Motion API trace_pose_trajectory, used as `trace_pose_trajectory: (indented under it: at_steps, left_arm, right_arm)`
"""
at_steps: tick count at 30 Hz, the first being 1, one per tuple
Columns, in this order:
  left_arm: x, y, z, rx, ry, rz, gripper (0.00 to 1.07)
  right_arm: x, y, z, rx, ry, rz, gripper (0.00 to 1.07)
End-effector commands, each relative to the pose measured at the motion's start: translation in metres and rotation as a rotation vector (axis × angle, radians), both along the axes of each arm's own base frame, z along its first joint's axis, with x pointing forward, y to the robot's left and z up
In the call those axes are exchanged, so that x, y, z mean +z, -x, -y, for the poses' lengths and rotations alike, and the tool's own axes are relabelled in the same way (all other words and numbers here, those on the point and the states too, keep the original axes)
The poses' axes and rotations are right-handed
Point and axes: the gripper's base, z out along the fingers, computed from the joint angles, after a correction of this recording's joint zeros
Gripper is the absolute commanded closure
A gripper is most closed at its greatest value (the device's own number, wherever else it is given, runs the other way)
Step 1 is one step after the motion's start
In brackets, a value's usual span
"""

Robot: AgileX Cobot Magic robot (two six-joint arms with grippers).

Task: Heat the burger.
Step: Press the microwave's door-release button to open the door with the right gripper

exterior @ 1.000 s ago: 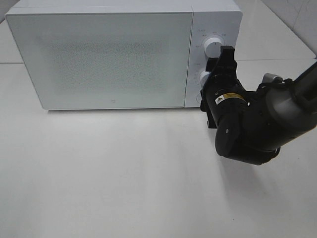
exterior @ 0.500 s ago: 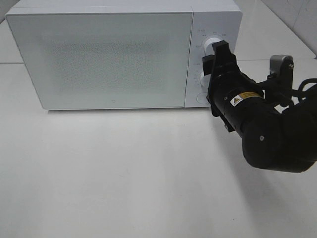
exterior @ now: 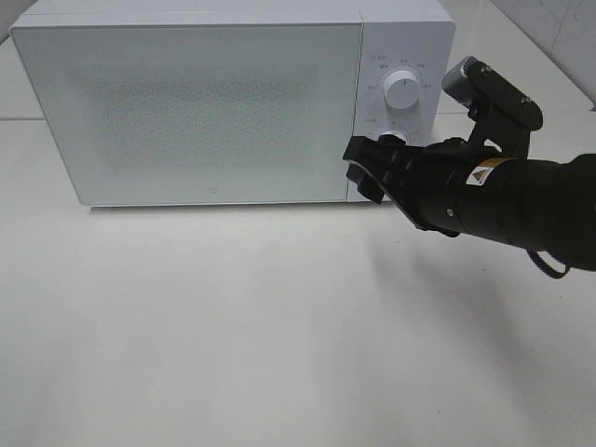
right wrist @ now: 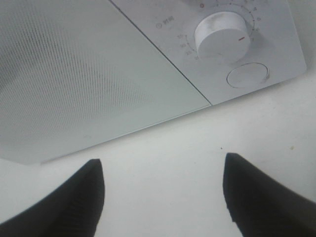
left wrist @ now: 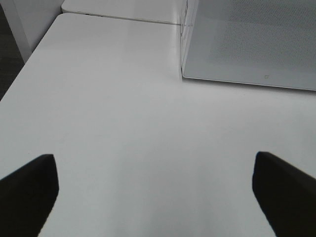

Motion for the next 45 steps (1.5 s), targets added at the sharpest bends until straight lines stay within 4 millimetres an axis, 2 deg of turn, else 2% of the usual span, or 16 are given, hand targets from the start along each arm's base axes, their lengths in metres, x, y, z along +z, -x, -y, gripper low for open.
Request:
trace_pose_trajectory:
  at_steps: [1,12,15,17,22,23,24,26,31,32,34,35,36,40,42,45]
  left_arm:
    - [0.000,0.002,0.000,0.003,0.000,0.023,0.07]
    - [0.000,0.002,0.000,0.003,0.000,0.023,0.07]
    - [0.000,0.002,0.000,0.003,0.000,0.023,0.07]
    - [0.000,0.002,0.000,0.003,0.000,0.023,0.07]
    - [0.000,0.002,0.000,0.003,0.000,0.023,0.07]
    - [0.000,0.002,0.000,0.003,0.000,0.023,0.07]
    - [0.000,0.002,0.000,0.003,0.000,0.023,0.07]
    - [0.000,0.002,0.000,0.003,0.000,0.023,0.07]
    - [0.000,0.002,0.000,0.003,0.000,0.023,0.07]
    - [0.000,0.002,0.000,0.003,0.000,0.023,0.07]
    - [0.000,0.002,0.000,0.003,0.000,0.023,0.07]
    - [0.000,0.002,0.000,0.003,0.000,0.023,0.07]
    - [0.000,0.002,0.000,0.003,0.000,0.023,0.07]
    - [0.000,0.002,0.000,0.003,0.000,0.023,0.07]
    - [0.000,0.002,0.000,0.003,0.000,0.023,0.07]
    - [0.000,0.002,0.000,0.003,0.000,0.023,0.07]
  right_arm:
    - [0.005,0.004,0.004,0.107,0.101,-0.010,0.38]
    - [0.034,0.034,0.026,0.357,0.333,-0.097,0.38]
    - [0.049,0.047,0.034,0.422,0.413,-0.180,0.38]
    - [0.051,0.051,0.036,0.434,0.430,-0.206,0.38]
    - [0.067,0.077,0.050,0.475,0.484,-0.268,0.38]
    - [0.067,0.077,0.050,0.475,0.484,-0.268,0.38]
    - [0.073,0.087,0.055,0.497,0.503,-0.275,0.38]
    - [0.077,0.092,0.058,0.506,0.510,-0.275,0.38]
    - [0.097,0.124,0.075,0.523,0.518,-0.252,0.33]
    - [0.097,0.124,0.075,0.523,0.518,-0.252,0.33]
    - [0.110,0.147,0.088,0.517,0.507,-0.200,0.30]
    - [0.110,0.147,0.088,0.517,0.507,-0.200,0.30]
    - [0.115,0.158,0.094,0.513,0.504,-0.176,0.31]
    - [0.120,0.173,0.104,0.502,0.509,-0.137,0.31]
    - [0.124,0.190,0.116,0.480,0.531,-0.084,0.31]
    - [0.125,0.194,0.120,0.462,0.529,-0.075,0.31]
